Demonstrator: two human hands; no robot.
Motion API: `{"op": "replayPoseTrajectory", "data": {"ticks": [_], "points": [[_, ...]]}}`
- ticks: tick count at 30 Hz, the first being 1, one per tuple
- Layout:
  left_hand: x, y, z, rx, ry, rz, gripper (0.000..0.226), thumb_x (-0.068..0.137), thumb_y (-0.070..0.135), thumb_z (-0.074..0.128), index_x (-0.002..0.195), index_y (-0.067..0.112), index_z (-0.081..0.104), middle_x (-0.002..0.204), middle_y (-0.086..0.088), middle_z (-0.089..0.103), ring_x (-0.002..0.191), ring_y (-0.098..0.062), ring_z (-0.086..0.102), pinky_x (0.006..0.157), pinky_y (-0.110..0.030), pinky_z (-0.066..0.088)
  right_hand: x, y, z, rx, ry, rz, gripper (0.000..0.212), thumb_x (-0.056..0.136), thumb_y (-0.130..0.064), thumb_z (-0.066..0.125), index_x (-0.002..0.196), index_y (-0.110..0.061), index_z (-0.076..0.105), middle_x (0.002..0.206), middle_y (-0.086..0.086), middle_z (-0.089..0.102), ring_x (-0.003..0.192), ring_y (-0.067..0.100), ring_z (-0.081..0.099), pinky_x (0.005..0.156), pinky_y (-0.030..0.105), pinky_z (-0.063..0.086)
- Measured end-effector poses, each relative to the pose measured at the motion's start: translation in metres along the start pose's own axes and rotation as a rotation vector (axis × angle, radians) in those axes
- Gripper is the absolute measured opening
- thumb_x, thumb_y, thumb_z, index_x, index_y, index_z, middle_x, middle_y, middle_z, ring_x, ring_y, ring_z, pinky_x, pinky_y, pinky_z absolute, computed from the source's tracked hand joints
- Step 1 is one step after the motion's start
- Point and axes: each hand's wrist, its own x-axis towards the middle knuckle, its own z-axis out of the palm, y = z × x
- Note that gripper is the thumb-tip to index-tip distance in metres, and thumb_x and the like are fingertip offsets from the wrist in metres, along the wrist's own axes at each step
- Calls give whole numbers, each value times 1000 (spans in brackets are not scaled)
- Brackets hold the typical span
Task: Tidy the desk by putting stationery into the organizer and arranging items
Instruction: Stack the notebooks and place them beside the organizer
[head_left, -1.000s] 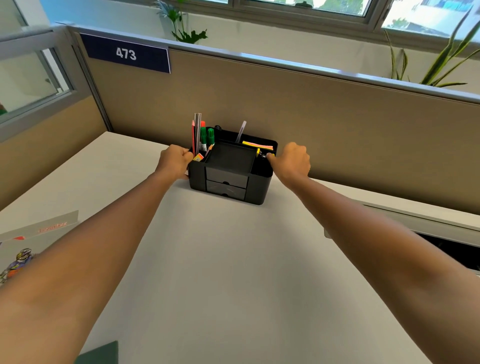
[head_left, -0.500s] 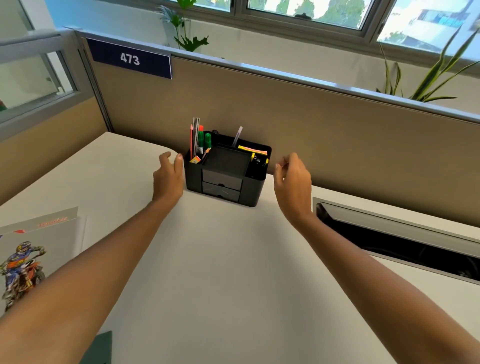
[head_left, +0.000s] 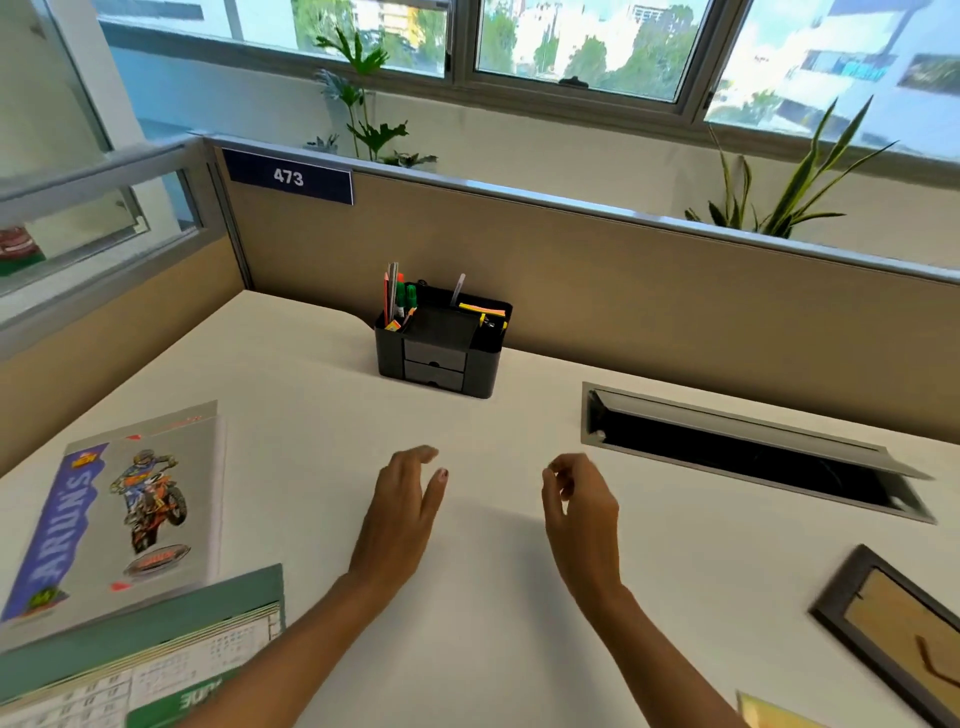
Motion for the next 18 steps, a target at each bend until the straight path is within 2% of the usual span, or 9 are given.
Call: {"op": "replayPoseTrajectory", "data": {"ticks": [6,10,14,16,18], "points": [[-94,20,-8,-10,-67,-12,30,95,44,35,121,34,45,119,21,46,112,2,44,92,-15,36,-91,-24,-53,17,-40,45,17,89,-7,61,89,-23,55,77,-9,57,69,11,56,62,26,50],[-155,32,-7,27,-106,-36,29,95,43,34,120,34,44,119,23,45,114,6,41,93,-12,32,-147,-32,-83,18,-72,80,21,88,-7,61,86,-26,54,76,-13,55,69,13,55,62,24,48],[-207,36,-5,63,-139,-59,30,96,41,35,123,33,44,122,22,44,115,7,39,103,-21,36,-189,-41,-106,14,-60,128,23,87,-6,63,86,-27,54,75,-14,56,68,10,56,61,19,46],[-229,39,-3,90,-158,-62,33,97,39,35,129,31,43,130,21,41,122,6,34,111,-22,29,-206,-44,-115,19,-55,155,24,87,-5,63,86,-27,55,76,-15,57,69,10,57,62,20,47],[-247,38,-1,150,-193,-43,46,97,47,27,138,29,38,141,21,30,134,4,21,115,-17,10,-221,-47,-122,16,-51,179,25,86,-4,64,87,-27,55,77,-14,58,70,9,58,63,19,49]]}}
